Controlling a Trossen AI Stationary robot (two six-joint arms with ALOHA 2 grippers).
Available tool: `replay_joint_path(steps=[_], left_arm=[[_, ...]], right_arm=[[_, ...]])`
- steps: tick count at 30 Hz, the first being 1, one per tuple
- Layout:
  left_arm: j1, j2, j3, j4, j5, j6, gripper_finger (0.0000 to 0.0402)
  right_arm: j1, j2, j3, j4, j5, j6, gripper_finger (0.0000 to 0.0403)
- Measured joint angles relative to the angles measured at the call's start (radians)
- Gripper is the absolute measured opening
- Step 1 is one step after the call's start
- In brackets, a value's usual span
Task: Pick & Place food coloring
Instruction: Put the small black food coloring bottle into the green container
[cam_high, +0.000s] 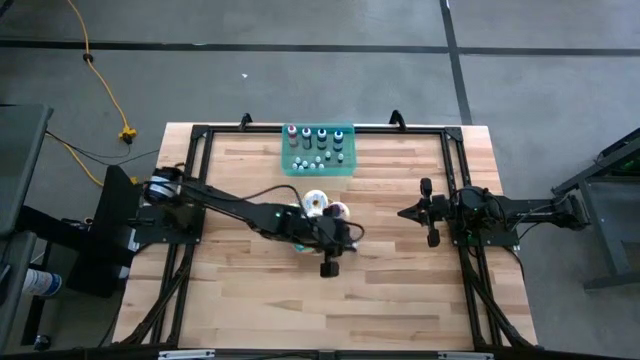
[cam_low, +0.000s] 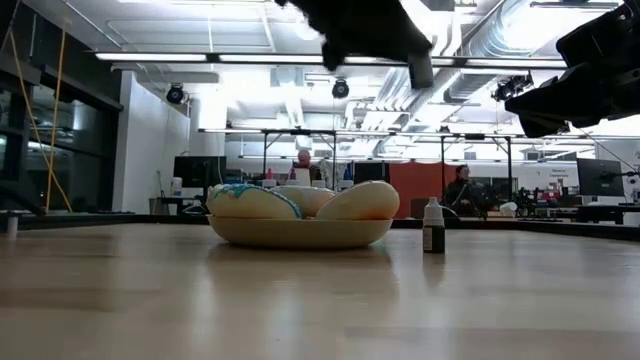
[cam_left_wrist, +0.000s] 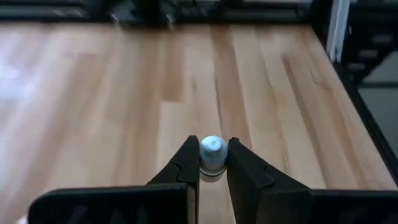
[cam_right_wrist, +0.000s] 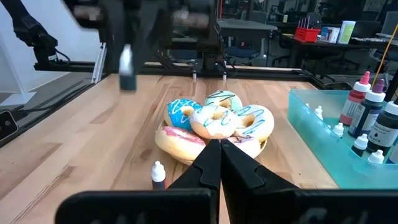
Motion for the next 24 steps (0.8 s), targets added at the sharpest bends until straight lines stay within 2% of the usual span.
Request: replay_joint_path(steps=[5, 11, 16, 24], left_arm=[[0.029, -0.114, -0.089, -0.008, -0.084, -0.067, 0.0038], [0.098, -0.261, -0.266, -0.021, -0.215, -0.198, 0.0037], [0.164, -0.352, -0.376, -0.025, -0.279, -0.279, 0.0037], [0.303, -0.380, -0.425, -0.035, -0.340, -0.318, 0.0037]], right_arm=[[0.000, 0.000, 0.000, -0.001, 0.000, 0.000, 0.0000], [0.000, 0.004, 0.000, 0.002, 0.000, 0.000, 0.0000], [0.000, 0.014, 0.000, 0.002, -0.001, 0.000, 0.0000], [0.000, 0.021, 0.000, 0.004, -0.001, 0.000, 0.0000]])
